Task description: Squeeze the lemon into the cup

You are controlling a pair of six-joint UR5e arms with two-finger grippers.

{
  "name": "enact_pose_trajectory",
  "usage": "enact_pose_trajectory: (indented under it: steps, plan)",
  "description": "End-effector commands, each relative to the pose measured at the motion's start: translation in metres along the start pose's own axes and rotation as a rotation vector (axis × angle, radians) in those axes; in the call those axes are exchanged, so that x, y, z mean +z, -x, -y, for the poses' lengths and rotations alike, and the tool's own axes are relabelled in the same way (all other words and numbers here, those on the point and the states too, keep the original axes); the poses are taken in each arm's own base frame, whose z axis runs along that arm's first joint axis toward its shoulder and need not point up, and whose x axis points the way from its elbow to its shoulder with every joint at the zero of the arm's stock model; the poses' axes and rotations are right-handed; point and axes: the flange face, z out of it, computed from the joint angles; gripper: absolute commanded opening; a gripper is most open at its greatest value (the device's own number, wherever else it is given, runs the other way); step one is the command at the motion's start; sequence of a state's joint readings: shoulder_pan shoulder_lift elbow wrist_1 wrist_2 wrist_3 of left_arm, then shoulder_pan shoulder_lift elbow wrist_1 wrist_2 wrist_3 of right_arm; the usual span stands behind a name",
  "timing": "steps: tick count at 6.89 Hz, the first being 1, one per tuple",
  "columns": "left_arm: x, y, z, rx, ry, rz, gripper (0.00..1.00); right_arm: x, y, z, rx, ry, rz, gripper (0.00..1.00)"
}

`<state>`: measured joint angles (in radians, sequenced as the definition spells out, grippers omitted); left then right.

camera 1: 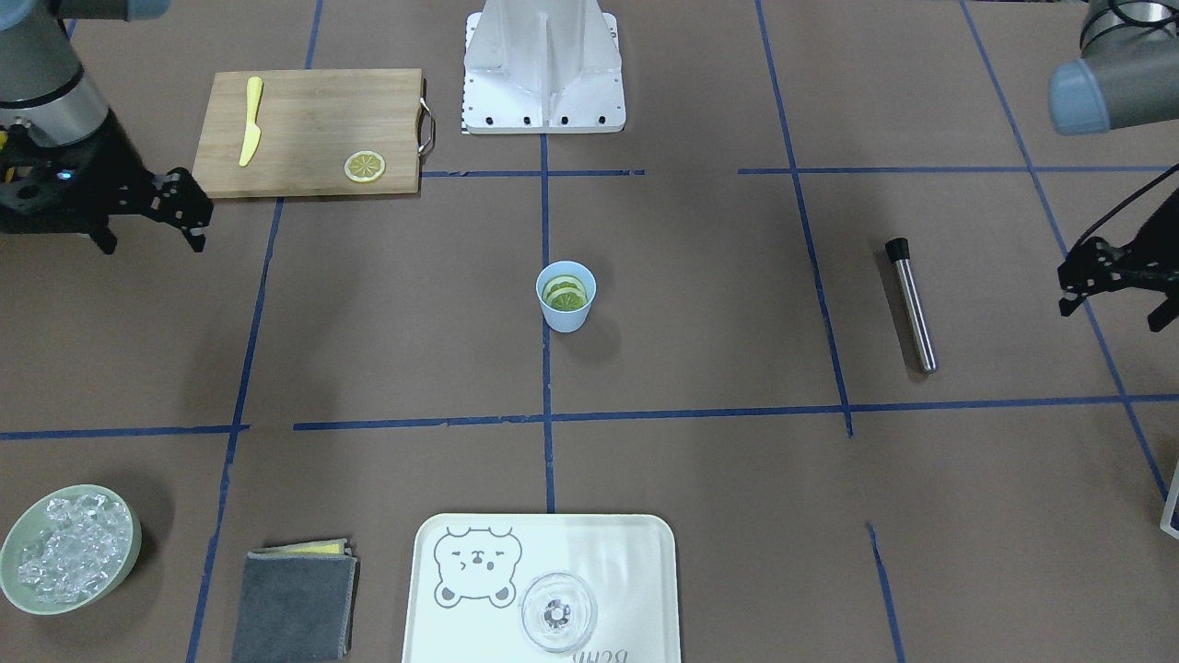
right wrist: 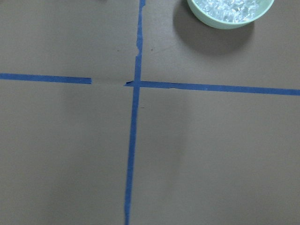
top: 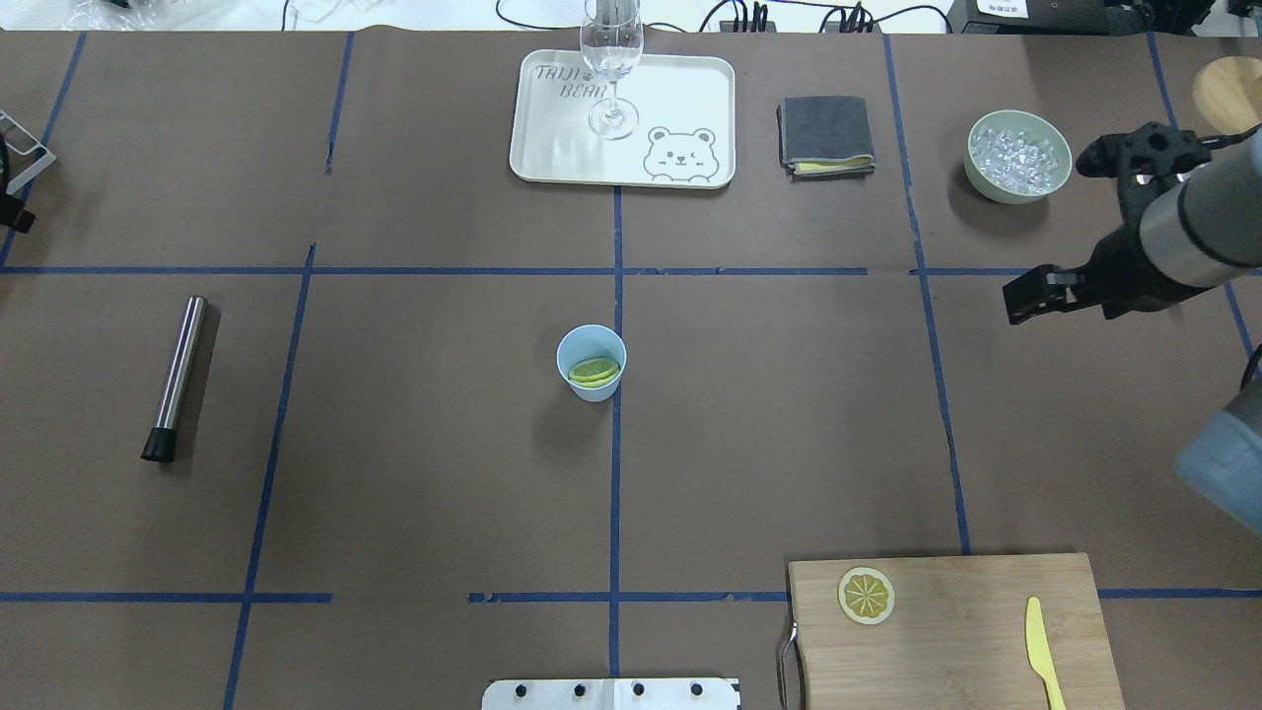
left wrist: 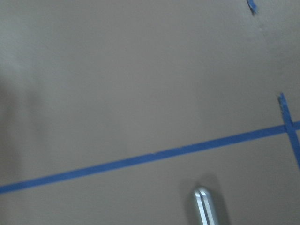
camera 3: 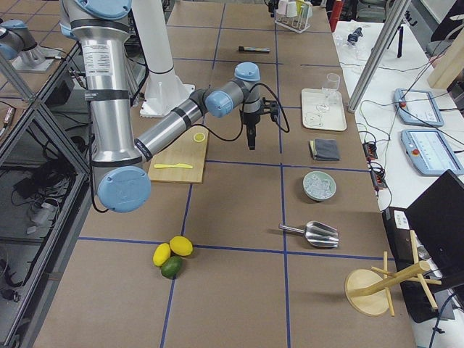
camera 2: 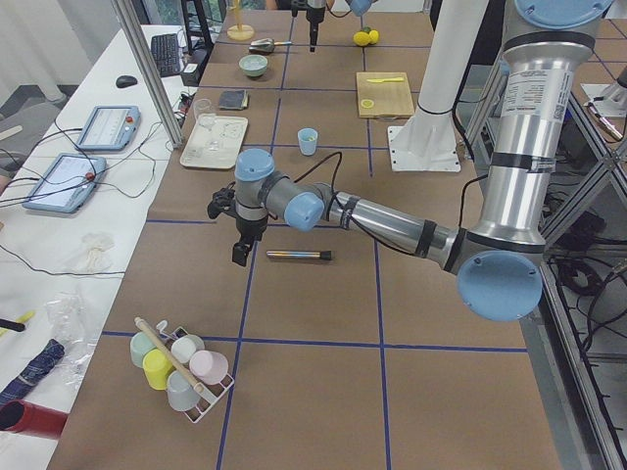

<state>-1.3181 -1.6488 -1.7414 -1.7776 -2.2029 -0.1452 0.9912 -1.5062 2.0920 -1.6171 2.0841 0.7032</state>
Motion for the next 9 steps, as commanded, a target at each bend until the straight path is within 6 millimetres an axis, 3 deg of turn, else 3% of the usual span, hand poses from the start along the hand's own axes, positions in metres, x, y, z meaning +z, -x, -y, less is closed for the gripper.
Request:
enact_pose_trajectory:
  steps: [1, 2, 3, 4, 5, 6, 7, 8, 9]
  plan:
    - [-0.045, 0.109, -0.061, 0.030, 0.018, 0.044, 1.00, -0.008, -0.151, 0.036, -0.091, 0.040, 0.028, 1.00]
    - [-0.065, 0.133, -0.079, -0.046, 0.047, 0.005, 1.00, -0.019, -0.227, 0.043, -0.085, 0.031, 0.051, 1.00]
    - [-0.073, 0.138, -0.086, -0.093, 0.056, -0.021, 1.00, -0.014, -0.294, 0.045, -0.063, 0.039, 0.040, 1.00]
    - [-0.065, 0.142, -0.089, -0.109, 0.069, -0.032, 1.00, -0.012, -0.328, 0.040, -0.068, 0.044, 0.036, 1.00]
    - [-0.066, 0.140, -0.089, -0.104, 0.064, -0.033, 1.00, 0.001, -0.342, 0.034, -0.060, 0.076, 0.037, 1.00]
    - [-0.065, 0.136, -0.089, -0.099, 0.053, -0.057, 1.00, 0.004, -0.343, 0.033, -0.059, 0.080, 0.038, 1.00]
    - [-0.048, 0.148, -0.098, -0.099, 0.042, -0.054, 1.00, 0.010, -0.348, 0.032, -0.048, 0.090, 0.038, 1.00]
    - [-0.038, 0.149, -0.107, -0.053, 0.004, -0.051, 1.00, 0.019, -0.339, 0.035, -0.069, 0.106, 0.039, 1.00]
    - [-0.028, 0.152, -0.132, -0.062, 0.019, -0.056, 1.00, 0.021, -0.337, 0.034, -0.076, 0.108, 0.037, 1.00]
